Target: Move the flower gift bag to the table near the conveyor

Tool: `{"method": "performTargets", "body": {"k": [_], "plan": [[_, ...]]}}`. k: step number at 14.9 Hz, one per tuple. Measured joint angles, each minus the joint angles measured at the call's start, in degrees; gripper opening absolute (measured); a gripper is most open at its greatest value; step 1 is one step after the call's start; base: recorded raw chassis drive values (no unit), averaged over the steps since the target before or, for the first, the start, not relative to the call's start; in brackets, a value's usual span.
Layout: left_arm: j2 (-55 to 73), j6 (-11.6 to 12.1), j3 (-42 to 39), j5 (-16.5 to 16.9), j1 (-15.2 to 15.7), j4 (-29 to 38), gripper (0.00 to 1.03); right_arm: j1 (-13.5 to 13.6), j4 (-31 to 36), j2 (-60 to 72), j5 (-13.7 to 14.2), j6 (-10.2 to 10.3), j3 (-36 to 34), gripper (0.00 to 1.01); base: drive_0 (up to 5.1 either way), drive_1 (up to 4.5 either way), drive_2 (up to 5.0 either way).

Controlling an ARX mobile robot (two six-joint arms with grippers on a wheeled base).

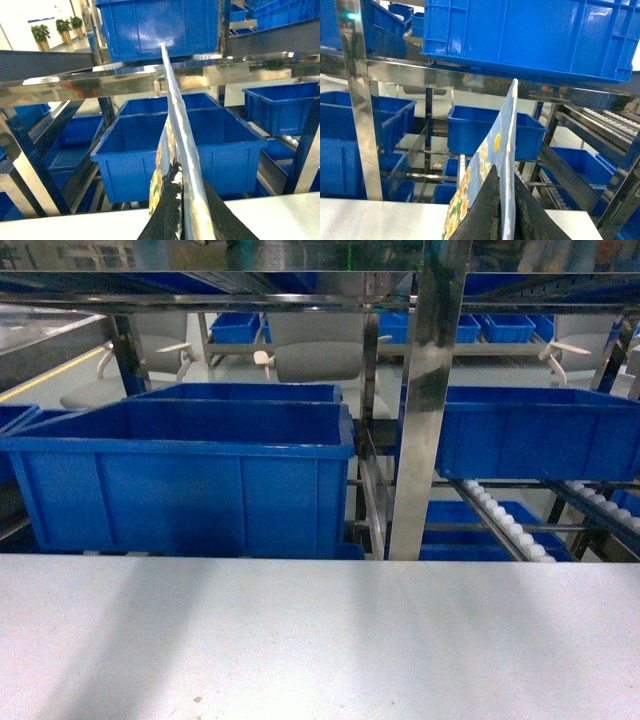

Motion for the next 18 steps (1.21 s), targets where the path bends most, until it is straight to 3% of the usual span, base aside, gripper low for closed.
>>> {"method": "performTargets", "body": {"k": [5, 14, 16, 18], "plan": [[0.0, -0.02, 0.0, -0.02, 0.0, 0.07, 0.02, 0.0, 0.0, 0.15, 0.04, 0.0, 0.0, 0.03, 0.0, -3.99, 4.1], [-0.28, 0.0, 0.0, 0.0, 0.0, 0.13, 0.02, 0.0, -0.02, -0.04, 0.04, 0.0, 0.0, 0.03, 0.0, 0.0, 0.0], [-0.24, -0.02, 0.0, 0.0, 0.0, 0.11, 0.02, -3.04, 3.08, 1.44, -3.85, -0.24, -0.11, 0.03, 0.0, 0.0, 0.0], [-0.24, -0.02, 0.0, 0.0, 0.0, 0.11, 0.02, -3.3, 4.92, 3.61, -4.02, -0.24, -0.24, 0.03, 0.0, 0.0, 0.0]]}}
